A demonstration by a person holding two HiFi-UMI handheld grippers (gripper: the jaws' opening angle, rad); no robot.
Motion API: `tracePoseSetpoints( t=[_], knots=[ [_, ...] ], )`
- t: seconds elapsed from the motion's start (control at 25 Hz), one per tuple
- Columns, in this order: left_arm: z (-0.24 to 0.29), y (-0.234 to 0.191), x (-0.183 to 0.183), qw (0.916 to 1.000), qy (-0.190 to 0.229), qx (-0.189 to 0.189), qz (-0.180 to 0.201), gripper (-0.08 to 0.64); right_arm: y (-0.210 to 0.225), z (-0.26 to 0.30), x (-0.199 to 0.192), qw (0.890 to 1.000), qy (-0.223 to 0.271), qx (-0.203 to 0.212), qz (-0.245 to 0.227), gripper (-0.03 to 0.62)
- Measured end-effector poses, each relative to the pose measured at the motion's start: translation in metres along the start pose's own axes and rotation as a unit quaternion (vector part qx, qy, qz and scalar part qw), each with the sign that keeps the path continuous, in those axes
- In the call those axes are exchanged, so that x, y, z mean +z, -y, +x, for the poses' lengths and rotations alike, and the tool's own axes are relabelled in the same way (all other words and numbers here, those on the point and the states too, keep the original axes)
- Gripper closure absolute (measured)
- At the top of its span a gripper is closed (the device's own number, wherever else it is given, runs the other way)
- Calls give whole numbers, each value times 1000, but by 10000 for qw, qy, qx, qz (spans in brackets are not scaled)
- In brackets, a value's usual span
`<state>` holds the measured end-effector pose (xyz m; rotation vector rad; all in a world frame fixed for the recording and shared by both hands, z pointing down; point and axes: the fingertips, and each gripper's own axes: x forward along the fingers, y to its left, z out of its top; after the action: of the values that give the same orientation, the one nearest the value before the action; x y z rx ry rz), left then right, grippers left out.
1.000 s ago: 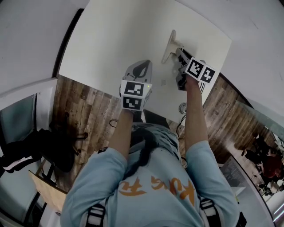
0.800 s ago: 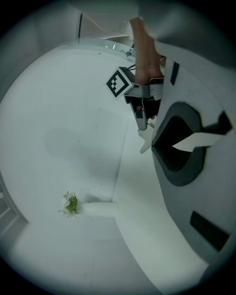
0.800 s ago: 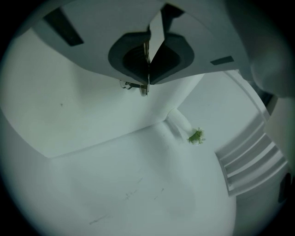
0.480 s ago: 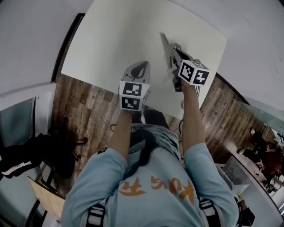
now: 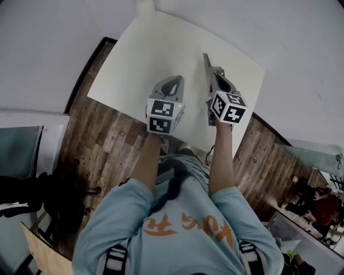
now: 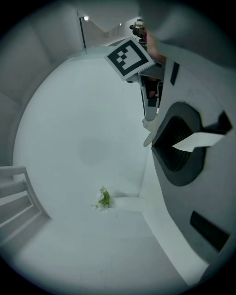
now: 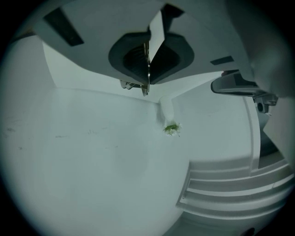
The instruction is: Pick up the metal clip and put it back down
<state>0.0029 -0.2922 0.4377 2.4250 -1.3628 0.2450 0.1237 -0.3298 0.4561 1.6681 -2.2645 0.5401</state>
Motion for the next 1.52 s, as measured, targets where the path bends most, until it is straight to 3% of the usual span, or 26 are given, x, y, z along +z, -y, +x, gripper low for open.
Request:
tracePoseSetpoints(
  t=[0.36, 0.64, 1.12, 1.32, 1.52],
  knots=[
    [-4, 1, 74, 9961, 812, -179, 305, 543, -25, -30, 84, 9917, 941, -285, -824, 571],
    [-3, 6, 123, 9872, 1447, -57, 663, 543, -18, -78, 138, 9651, 1817, -973, -1616, 571],
    [6, 7, 121, 9891, 1339, -155, 589, 543, -4, -81, 131, 9661, 1607, -1082, -1708, 571],
    [6, -5, 90, 9946, 991, -118, 272, 543, 2, -72, 106, 9734, 1280, -951, -1645, 571],
    [0, -26, 48, 9981, 568, 202, 110, 543, 1, -65, 68, 9806, 955, -791, -1520, 571]
  ],
)
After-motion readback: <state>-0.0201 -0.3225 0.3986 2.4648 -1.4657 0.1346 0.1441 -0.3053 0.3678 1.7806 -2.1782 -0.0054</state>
